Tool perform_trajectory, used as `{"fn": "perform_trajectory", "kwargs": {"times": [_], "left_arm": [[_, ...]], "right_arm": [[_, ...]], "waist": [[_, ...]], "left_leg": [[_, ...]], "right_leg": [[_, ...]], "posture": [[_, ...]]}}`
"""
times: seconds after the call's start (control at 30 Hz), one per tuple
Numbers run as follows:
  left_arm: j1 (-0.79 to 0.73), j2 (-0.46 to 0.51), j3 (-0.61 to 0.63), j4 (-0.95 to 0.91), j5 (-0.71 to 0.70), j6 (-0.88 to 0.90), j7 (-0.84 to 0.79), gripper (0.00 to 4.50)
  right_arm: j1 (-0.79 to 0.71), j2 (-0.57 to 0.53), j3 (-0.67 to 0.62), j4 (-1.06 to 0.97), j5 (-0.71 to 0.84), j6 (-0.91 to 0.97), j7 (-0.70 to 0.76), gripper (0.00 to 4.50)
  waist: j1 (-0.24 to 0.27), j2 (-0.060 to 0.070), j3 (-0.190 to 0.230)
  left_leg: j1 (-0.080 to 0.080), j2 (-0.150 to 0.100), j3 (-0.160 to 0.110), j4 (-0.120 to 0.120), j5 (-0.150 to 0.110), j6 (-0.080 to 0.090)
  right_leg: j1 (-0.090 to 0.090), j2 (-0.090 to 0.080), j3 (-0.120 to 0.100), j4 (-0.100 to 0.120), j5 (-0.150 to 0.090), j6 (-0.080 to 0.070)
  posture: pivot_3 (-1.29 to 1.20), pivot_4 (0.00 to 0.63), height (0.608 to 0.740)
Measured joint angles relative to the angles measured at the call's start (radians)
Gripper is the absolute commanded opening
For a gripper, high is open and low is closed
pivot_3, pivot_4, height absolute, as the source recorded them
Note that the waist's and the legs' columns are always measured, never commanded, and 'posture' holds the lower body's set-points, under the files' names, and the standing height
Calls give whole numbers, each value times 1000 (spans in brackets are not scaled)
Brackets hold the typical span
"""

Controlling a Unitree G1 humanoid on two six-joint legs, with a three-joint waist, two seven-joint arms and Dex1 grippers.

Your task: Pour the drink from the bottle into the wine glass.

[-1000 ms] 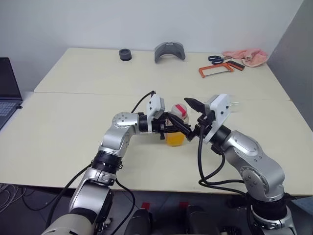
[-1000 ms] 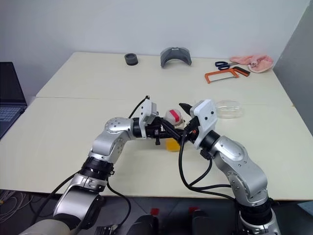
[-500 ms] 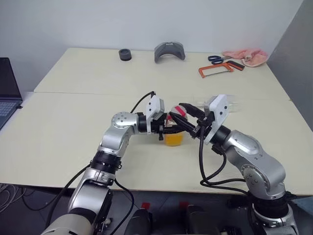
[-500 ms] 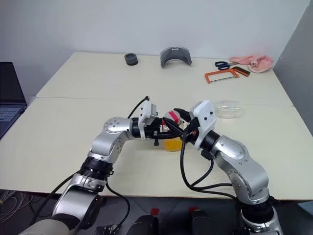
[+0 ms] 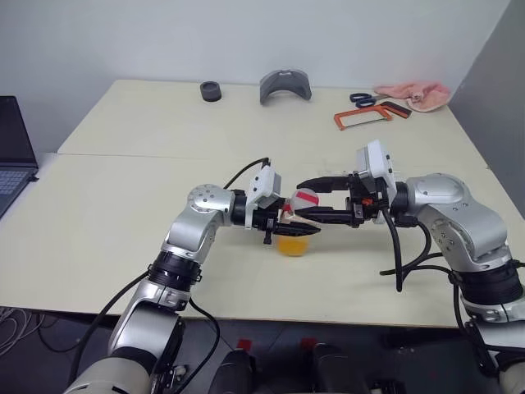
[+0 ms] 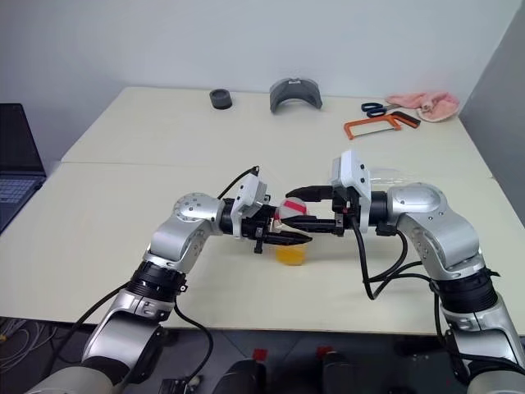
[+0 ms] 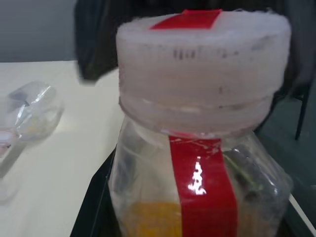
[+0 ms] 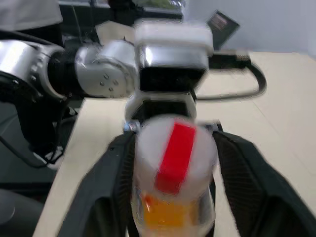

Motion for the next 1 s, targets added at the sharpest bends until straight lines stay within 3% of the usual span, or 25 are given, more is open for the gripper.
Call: {"fn": "perform_trajectory", "kwargs": {"times": [0.03, 0.23, 0.4, 0.5, 0.9, 1.0], "left_arm": [[1, -3, 8, 1, 0, -1, 17, 1678], [2, -26, 28, 10, 10, -38, 100, 1678], [3, -55, 25, 53, 38, -83, 142, 1677], [2, -58, 25, 58, 45, -91, 146, 1677], [1, -73, 17, 96, 66, -128, 146, 1674], [1, -73, 14, 97, 68, -129, 150, 1674]], "right_arm": [[27, 5, -20, -21, 3, 12, -37, 3905], [172, 43, -136, -304, 65, 119, -276, 3917], [269, 240, -27, -421, -87, 154, -607, 3917], [270, 295, 4, -428, -147, 154, -707, 3917], [274, 388, 53, -436, -210, 162, -814, 3917], [274, 394, 55, -436, -211, 171, -814, 3326]], "waist": [[0, 0, 0], [1, 0, 0], [-6, 1, 0], [-4, 1, 0], [-4, 1, 0], [-4, 1, 0]], "left_leg": [[-2, 0, 0, 2, 0, 0], [-6, -1, -2, 2, 0, -1], [-6, -1, 1, 2, 1, -1], [-6, -1, 2, 3, 1, -2], [-7, -2, 4, 2, 1, -1], [-7, -2, 4, 2, 1, -1]], "right_leg": [[-1, 0, 0, 0, 0, 0], [-5, 0, 0, 1, 0, 0], [-8, 1, 0, 5, 0, 1], [-10, 1, 1, 7, 0, 0], [-13, 1, 2, 9, 0, 0], [-13, 2, 2, 9, 0, 0]], "posture": [[0, 150, 740], [0, 150, 740], [0, 150, 740], [0, 150, 740], [0, 150, 740], [0, 150, 740]]}}
